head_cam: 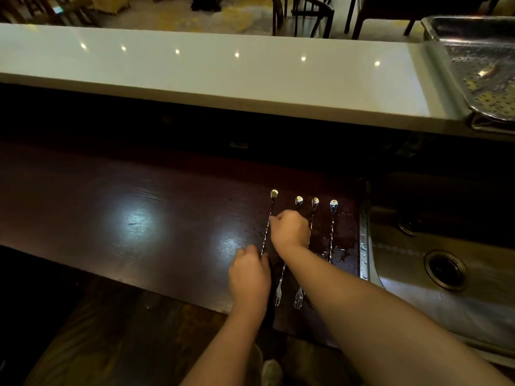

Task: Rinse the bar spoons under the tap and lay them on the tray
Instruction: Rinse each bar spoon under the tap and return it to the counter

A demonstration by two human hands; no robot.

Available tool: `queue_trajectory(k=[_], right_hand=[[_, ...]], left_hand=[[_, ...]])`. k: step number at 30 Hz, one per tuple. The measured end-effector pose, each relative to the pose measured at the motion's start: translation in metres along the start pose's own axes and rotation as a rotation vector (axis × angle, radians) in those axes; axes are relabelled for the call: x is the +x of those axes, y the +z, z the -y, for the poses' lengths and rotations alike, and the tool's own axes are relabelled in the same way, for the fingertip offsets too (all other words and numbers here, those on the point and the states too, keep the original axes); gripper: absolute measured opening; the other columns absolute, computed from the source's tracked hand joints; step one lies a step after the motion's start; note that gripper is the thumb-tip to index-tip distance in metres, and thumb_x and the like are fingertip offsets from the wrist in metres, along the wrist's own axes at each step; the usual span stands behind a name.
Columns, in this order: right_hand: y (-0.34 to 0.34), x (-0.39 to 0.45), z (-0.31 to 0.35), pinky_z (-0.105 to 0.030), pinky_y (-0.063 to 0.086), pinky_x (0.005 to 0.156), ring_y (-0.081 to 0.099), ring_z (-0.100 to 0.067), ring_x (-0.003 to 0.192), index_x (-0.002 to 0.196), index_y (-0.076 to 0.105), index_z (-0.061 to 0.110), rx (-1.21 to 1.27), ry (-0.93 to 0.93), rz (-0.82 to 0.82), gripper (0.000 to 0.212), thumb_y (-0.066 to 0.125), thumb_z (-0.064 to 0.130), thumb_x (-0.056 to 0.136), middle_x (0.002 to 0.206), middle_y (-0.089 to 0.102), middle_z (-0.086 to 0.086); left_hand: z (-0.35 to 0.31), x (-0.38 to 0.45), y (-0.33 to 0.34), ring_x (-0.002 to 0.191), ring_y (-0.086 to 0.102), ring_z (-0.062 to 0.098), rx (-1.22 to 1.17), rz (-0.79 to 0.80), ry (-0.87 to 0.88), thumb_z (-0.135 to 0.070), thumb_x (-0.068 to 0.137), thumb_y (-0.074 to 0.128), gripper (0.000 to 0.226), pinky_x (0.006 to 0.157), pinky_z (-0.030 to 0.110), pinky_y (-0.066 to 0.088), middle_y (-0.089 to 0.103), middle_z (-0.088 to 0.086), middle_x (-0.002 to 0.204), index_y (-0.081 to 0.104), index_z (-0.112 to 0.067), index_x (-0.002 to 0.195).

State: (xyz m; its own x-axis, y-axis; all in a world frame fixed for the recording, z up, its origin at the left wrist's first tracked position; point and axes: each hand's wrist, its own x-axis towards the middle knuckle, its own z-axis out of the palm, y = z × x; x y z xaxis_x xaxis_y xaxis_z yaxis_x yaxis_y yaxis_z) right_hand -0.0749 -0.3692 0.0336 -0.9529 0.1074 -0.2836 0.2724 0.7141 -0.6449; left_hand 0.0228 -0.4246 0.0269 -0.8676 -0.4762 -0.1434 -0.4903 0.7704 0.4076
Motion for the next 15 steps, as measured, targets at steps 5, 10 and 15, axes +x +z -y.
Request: queue_trajectory(k=[5,10,15], right_hand=[[0.013,0.0,0.01,-0.026,0.04,0.063,0.066,-0.033,0.094,0.093,0.069,0.005,-0.006,0.112,0.057,0.023,0.061,0.027,0.091,0.099,0.071,-0.014],[0.021,0.005,0.015,-0.032,0.051,0.077,0.065,-0.033,0.105,0.103,0.069,0.007,-0.075,0.184,0.092,0.02,0.063,0.02,0.089,0.112,0.069,-0.015],[0.023,0.009,0.016,-0.035,0.052,0.082,0.063,-0.034,0.109,0.106,0.068,0.005,-0.081,0.219,0.083,0.02,0.06,0.012,0.089,0.116,0.067,-0.017]], left_hand=[[0.006,0.002,-0.002,0.1,0.059,0.023,0.061,0.082,-0.054,-0.039,0.094,0.052,0.033,0.081,0.033,0.047,0.06,0.009,0.109,0.057,-0.009,0.107],[0.006,0.007,-0.002,0.098,0.061,0.024,0.114,0.161,-0.046,-0.037,0.094,0.054,0.03,0.077,0.032,0.046,0.064,0.01,0.105,0.059,-0.008,0.103],[0.007,0.014,-0.003,0.097,0.062,0.027,0.141,0.217,-0.031,-0.021,0.095,0.051,0.017,0.072,0.032,0.044,0.066,0.011,0.104,0.061,-0.007,0.097]])
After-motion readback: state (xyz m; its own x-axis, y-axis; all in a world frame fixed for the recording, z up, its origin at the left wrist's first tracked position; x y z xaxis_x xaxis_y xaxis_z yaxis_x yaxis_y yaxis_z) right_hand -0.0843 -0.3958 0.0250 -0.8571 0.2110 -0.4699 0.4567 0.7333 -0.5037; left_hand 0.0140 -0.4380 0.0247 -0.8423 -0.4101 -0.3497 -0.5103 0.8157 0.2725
